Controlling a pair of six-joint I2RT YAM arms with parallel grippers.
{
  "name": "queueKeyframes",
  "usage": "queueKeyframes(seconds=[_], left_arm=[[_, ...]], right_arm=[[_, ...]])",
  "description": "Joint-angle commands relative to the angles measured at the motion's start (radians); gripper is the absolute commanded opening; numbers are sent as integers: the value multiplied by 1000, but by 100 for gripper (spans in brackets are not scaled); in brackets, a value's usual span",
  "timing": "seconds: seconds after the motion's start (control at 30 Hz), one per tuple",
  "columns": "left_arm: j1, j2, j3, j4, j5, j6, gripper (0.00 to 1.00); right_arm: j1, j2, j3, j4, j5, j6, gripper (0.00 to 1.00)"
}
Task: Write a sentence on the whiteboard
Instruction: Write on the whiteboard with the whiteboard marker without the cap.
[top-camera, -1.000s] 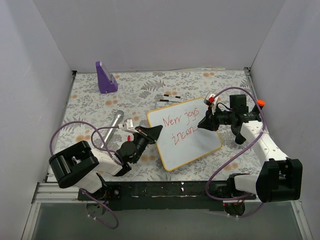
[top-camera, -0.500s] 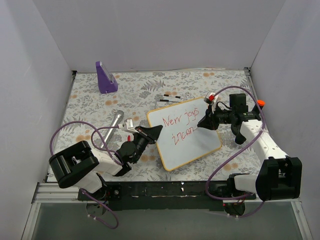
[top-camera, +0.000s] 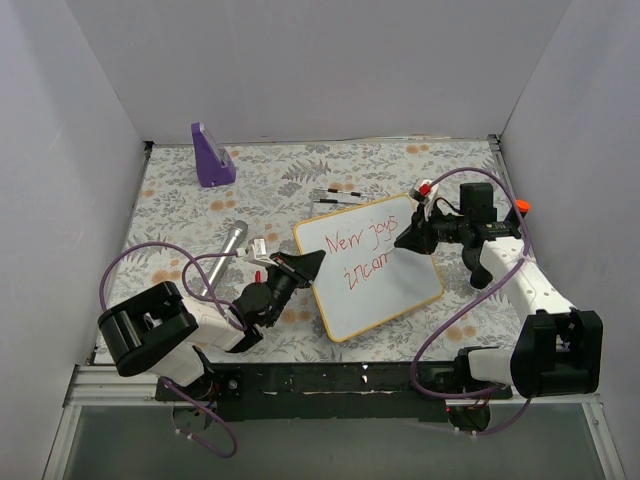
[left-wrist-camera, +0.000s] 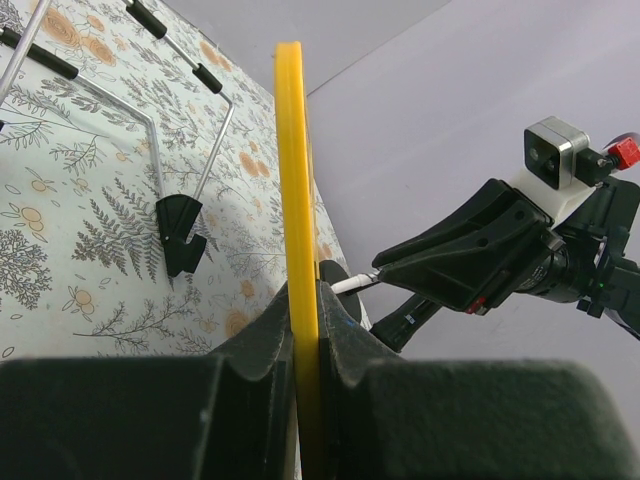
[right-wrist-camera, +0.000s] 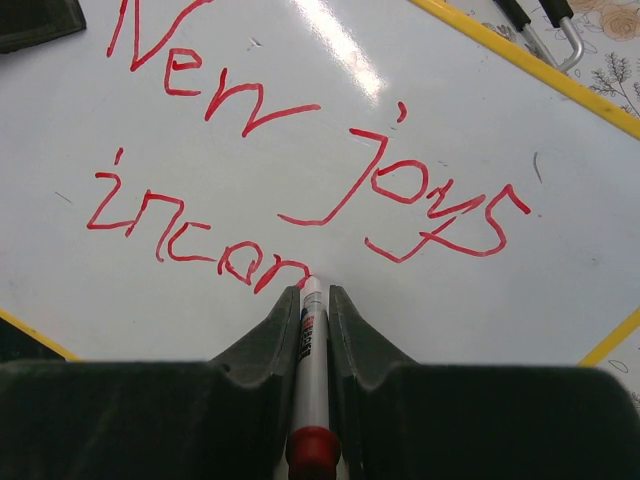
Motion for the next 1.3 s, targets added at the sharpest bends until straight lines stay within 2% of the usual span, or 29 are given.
queueKeyframes(seconds=[0.0, 0.23, 0.8, 1.1, 1.27], left_arm=[[-5, -22, 5, 236, 35, 86, 0], [-6, -21, 6, 236, 35, 87, 0], [-5, -19, 5, 236, 33, 89, 0], [-6, -21, 8, 233, 35, 92, 0], [-6, -19, 11, 228, 36, 90, 0]], right_arm=[[-14, 17, 28, 58, 41, 2, 1], [-29, 17, 22, 39, 38, -15, 1], [-31, -35, -12, -142, 15, -139, 1], [-40, -47, 0, -143, 61, -128, 1], [-68, -69, 37, -152, -3, -114, 1]])
